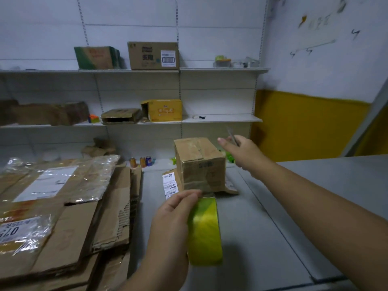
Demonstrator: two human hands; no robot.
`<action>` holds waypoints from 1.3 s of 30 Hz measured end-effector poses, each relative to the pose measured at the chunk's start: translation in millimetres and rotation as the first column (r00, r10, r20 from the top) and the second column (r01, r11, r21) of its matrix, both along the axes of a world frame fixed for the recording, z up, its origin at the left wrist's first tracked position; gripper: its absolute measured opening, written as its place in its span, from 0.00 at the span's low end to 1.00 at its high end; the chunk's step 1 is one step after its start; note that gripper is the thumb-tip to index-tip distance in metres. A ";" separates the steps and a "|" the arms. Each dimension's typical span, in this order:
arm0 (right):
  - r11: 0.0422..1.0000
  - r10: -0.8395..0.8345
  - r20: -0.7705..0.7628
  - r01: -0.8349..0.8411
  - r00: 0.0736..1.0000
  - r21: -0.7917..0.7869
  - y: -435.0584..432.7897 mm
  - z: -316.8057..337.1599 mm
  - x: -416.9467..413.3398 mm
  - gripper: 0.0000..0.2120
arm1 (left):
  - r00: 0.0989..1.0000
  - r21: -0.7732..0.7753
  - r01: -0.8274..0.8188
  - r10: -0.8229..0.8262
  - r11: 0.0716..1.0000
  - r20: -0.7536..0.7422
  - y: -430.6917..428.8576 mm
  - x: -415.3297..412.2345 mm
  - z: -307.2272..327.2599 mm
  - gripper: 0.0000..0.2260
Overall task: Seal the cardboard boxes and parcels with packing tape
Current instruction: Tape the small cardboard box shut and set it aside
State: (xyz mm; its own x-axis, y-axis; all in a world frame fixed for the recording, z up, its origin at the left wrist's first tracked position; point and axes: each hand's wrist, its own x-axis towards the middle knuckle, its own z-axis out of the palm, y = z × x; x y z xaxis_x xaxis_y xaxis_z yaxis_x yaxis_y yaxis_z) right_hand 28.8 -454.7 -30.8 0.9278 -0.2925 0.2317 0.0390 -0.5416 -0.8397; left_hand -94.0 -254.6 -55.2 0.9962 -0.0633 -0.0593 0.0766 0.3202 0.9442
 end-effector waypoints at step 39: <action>0.931 -0.063 -0.137 0.108 0.989 0.348 -19.3 -54.0 -111.0 0.08 | 0.538 0.973 -0.204 -0.843 -0.107 0.020 43.3 11.4 -40.1 0.37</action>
State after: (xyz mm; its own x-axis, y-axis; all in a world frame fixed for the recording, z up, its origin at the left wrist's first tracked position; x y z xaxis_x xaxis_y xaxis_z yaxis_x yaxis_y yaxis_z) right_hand -82.2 -474.0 -84.8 0.9100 -0.4143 -0.0139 -0.1085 -0.2056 -0.9726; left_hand -82.6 -211.3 -95.3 0.5976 -0.8013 -0.0281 -0.7963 -0.5972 0.0960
